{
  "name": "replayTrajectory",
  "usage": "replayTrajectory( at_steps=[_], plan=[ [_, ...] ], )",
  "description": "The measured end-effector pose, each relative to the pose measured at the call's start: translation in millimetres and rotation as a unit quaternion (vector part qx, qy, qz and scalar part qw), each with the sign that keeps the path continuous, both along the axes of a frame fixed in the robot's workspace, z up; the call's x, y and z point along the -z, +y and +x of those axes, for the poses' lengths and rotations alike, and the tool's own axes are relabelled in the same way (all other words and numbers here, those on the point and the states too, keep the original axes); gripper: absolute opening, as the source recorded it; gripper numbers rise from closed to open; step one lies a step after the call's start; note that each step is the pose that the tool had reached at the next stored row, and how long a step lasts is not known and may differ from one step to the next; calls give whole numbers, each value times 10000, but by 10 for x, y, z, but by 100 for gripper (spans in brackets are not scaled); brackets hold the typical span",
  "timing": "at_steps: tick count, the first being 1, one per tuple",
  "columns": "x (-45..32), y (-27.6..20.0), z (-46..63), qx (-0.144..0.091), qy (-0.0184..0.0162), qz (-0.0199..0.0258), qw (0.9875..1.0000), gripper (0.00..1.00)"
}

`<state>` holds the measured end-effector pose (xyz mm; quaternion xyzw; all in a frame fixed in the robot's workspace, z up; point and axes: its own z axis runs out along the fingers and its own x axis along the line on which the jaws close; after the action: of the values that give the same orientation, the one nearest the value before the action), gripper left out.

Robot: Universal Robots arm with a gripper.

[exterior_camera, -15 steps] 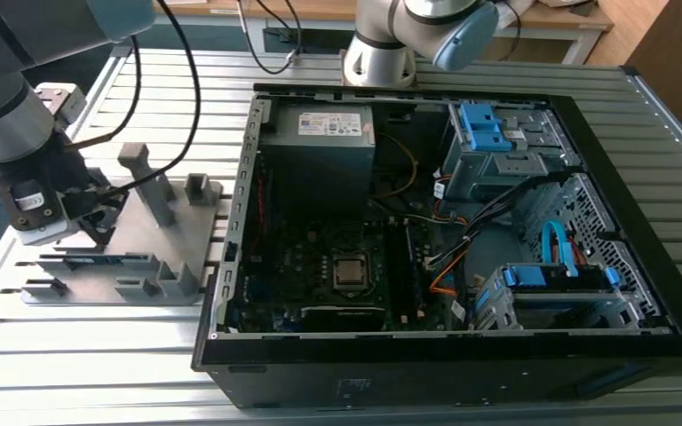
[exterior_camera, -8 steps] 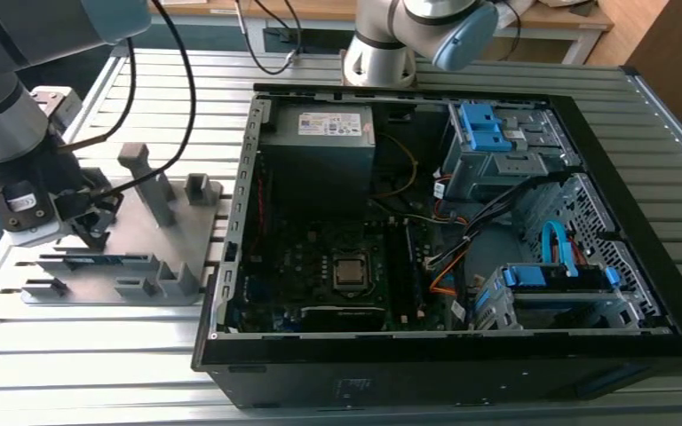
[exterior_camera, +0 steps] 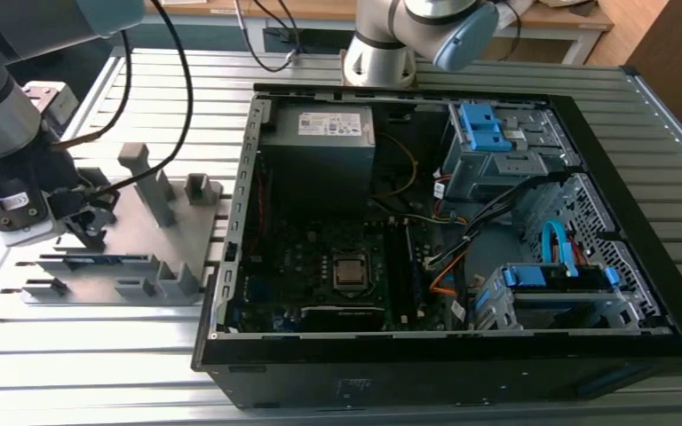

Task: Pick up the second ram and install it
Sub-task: 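Reach for the second ram, then pick up the second ram and move it above second insertion slot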

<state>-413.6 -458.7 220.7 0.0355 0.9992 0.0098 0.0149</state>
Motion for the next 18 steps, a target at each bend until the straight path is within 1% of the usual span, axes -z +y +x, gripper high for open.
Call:
replayTrajectory(
  at_steps=[2,4,7,10,12,18],
  plan=[
    [2,-25,1,-1,0,0,10000,10],
    [11,-69,0,0,1,0,10000,10],
    [25,-113,0,0,0,-2,10000,10],
    [25,-117,0,0,0,-7,10000,10],
    [25,-117,0,0,1,-23,10000,10],
    [26,-117,0,0,0,-28,10000,10]
  ],
)
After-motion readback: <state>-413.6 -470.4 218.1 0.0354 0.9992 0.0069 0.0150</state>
